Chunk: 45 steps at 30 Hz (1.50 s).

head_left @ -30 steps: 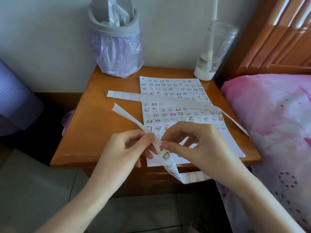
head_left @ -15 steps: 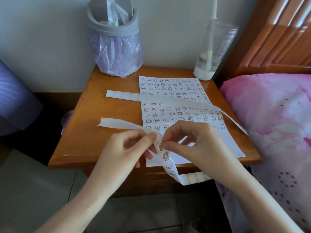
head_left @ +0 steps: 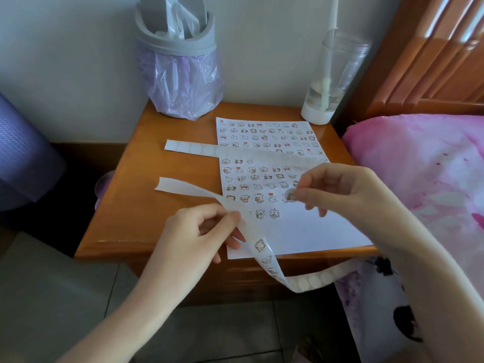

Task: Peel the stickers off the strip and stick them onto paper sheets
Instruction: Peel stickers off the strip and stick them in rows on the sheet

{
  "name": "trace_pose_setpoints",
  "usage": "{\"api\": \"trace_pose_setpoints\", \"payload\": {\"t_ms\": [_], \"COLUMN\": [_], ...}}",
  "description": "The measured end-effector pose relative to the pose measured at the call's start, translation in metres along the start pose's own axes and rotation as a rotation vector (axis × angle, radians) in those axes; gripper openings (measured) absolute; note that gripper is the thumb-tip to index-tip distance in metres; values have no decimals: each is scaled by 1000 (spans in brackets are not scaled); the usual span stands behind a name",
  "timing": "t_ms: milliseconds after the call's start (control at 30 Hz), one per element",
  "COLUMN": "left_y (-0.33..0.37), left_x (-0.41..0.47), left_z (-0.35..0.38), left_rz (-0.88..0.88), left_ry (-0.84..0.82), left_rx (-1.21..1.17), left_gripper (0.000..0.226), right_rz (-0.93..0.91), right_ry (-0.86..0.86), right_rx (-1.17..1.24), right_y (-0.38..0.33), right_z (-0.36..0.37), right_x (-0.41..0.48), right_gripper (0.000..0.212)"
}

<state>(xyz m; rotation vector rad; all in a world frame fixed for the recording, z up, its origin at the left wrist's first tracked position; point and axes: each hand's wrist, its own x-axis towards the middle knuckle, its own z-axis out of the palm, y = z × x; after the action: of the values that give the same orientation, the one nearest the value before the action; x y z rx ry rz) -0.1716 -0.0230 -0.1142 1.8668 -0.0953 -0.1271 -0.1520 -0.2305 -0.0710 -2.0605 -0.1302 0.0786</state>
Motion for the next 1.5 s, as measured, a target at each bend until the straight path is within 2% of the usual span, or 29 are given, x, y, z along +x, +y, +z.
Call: {"api": "trace_pose_setpoints", "payload": {"t_ms": [100,167,467,1500], "left_y": [-1,-2,-7,-11], "left_x": [0,0,2,4], "left_z": [0,0,-1,-2], "left_rz": [6,7,20,28], "left_ry": [-8,-14,-26,-22], "left_rx": [12,28,101,143], "left_gripper": [14,13,16,16], "right_rz": [146,192,236,152], "right_ry": [2,-19,-62,1], "right_rx": [-19,-51,-117,-186], "right_y": [9,14,28,41], "right_z": [-8,-8,1,10], "right_x": [7,10,19,24], "right_gripper": [4,5,4,6]}}
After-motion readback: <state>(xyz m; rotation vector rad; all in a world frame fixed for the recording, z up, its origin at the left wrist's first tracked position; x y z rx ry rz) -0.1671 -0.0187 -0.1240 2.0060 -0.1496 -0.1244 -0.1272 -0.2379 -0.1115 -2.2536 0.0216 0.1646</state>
